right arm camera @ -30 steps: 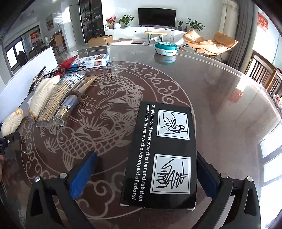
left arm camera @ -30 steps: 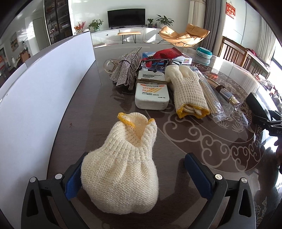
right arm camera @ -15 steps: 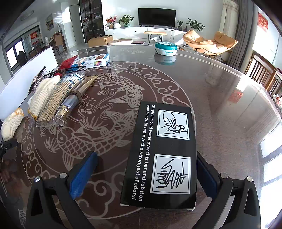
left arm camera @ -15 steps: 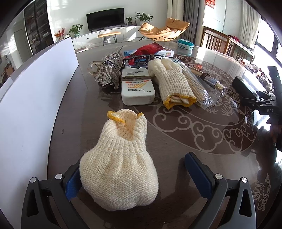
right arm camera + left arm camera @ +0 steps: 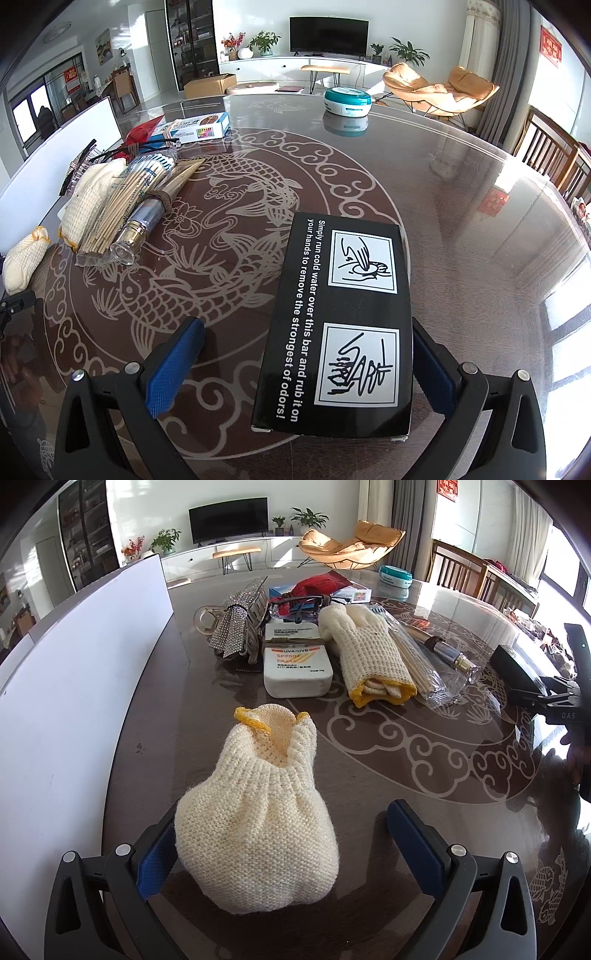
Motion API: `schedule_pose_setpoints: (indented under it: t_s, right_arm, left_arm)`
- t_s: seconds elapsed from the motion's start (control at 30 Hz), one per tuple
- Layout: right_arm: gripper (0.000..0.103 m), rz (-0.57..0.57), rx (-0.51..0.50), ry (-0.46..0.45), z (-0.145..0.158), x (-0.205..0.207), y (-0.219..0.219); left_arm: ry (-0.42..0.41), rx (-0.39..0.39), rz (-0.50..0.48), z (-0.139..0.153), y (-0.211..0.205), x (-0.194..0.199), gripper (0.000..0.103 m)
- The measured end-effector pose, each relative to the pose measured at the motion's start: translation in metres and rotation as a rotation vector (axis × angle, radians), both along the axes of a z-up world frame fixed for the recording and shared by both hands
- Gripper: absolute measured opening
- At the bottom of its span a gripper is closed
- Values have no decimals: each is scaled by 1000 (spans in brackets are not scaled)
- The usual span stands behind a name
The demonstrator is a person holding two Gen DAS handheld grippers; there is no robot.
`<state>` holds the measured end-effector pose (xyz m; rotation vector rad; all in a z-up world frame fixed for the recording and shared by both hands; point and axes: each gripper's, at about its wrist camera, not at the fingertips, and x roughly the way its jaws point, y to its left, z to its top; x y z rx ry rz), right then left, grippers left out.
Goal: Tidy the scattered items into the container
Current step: 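Lower the right tool onto the black soap box and align its fingers, then grasp the black box with the right tool while the left tool carries the glove over the container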
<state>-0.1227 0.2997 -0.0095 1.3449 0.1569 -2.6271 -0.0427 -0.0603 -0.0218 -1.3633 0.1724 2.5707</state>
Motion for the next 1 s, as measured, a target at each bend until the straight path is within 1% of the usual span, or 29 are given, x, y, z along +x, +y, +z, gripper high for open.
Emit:
schedule_pose_setpoints:
  t_s: [0.13, 0.27, 0.4, 0.43, 0.47, 0.53, 0.6, 0.67, 0.8, 0.83, 0.87, 0.9, 0.93, 1.0]
  right_arm:
    - [103, 0, 0, 0, 0, 1, -1]
    - [103, 0, -1, 0, 0, 1, -1]
    - [103, 2, 0, 0, 0, 1, -2]
    - [103, 12, 3, -5, 0, 1, -2]
    - [103, 39, 9, -34, -1, -3, -1]
    - [103, 107, 17, -128, 1, -10, 6]
    - [103, 107, -32, -181, 7, -16, 21]
    - [103, 104, -59, -192, 13, -19, 30]
    - [101, 132, -7, -240, 6, -27, 16]
    - [95, 130, 28, -245, 4, -26, 9]
    - [73, 117, 67, -242, 4, -26, 5]
    - [59, 105, 56, -237, 7, -25, 7]
    - [59, 91, 37, -248, 10, -24, 9]
    - [59, 85, 51, -228, 23, -15, 9]
  left_arm:
    - [-51, -17, -70, 1, -3, 0, 103]
    - [-79, -30, -65, 1, -5, -4, 103]
    - [-66, -52, -54, 3, -6, -9, 102]
    - [-61, -34, -52, 5, -8, -10, 84]
    - [-51, -19, -43, 8, -10, -9, 66]
    - [-47, -16, -25, 10, -12, -8, 52]
    - [-46, -17, -28, 11, -8, -4, 50]
    - [-35, -11, -22, 10, -3, 2, 50]
    - [-16, 13, 13, 10, 7, 11, 50]
    - [-20, 29, 21, 11, 8, 13, 49]
    - [-25, 51, 30, 12, 8, 15, 49]
    - [-24, 69, 38, 15, 8, 18, 48]
    - [-15, 79, 43, 19, 7, 23, 48]
    - [18, 88, 42, 32, 8, 35, 47]
